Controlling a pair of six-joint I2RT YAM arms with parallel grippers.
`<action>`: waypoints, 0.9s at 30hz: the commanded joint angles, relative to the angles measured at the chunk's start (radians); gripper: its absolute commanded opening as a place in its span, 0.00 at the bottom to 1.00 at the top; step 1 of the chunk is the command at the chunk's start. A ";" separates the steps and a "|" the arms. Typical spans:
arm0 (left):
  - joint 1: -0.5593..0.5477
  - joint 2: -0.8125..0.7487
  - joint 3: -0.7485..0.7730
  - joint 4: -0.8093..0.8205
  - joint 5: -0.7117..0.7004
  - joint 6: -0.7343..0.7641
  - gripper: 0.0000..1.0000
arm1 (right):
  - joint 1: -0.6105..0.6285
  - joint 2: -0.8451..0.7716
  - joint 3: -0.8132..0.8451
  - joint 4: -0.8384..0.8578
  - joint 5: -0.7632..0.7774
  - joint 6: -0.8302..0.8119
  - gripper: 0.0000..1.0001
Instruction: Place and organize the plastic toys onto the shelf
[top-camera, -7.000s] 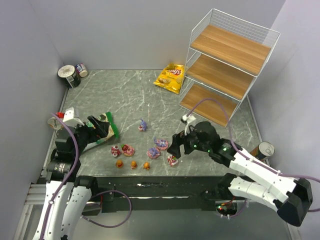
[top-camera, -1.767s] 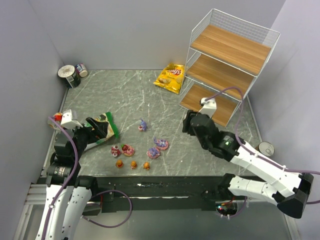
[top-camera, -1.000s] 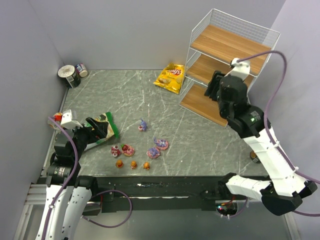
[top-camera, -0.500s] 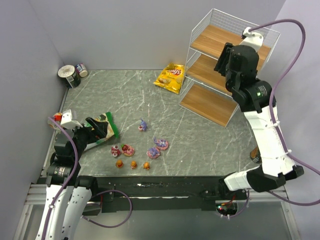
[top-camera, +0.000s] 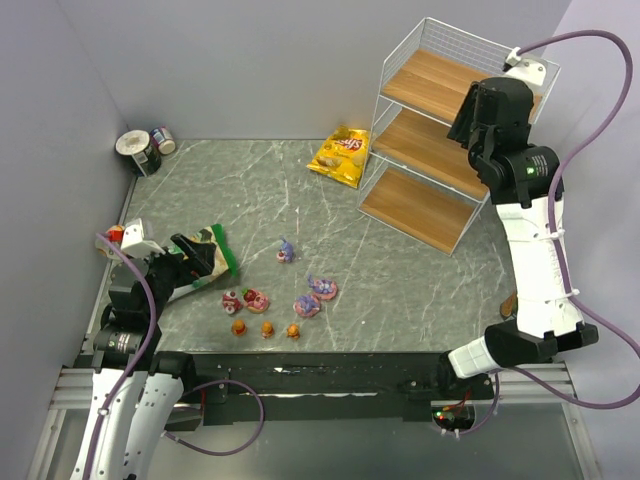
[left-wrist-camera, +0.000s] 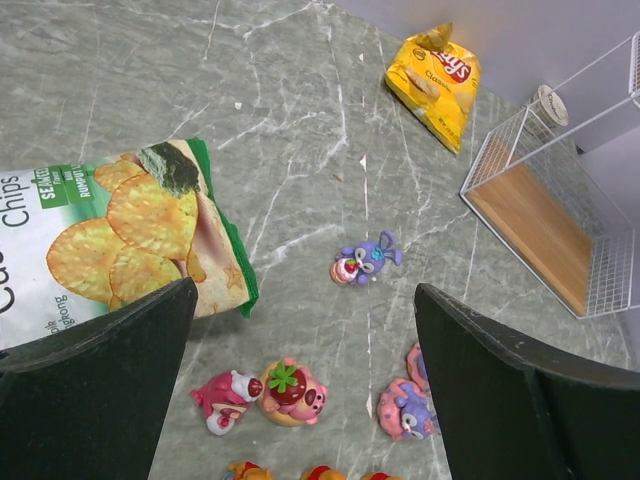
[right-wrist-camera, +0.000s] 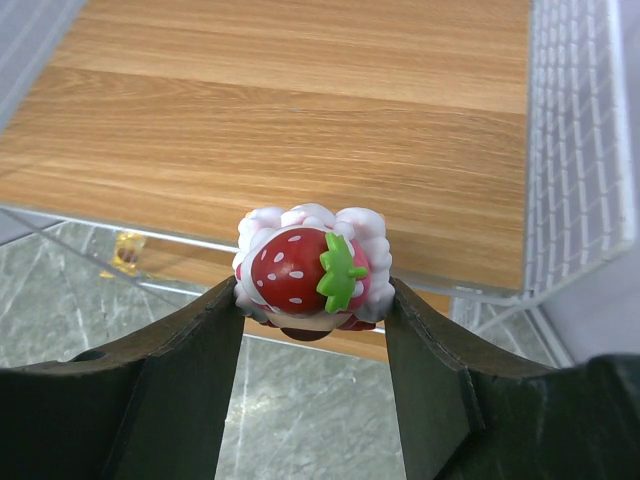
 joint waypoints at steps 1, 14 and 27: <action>0.005 0.000 0.009 0.018 -0.002 -0.015 0.96 | -0.046 -0.010 0.018 0.000 -0.021 0.020 0.21; 0.005 -0.005 0.009 0.019 -0.005 -0.015 0.96 | -0.108 0.039 0.069 -0.074 -0.015 0.029 0.24; 0.005 -0.008 0.010 0.018 -0.010 -0.015 0.96 | -0.148 0.098 0.140 -0.118 0.015 0.030 0.41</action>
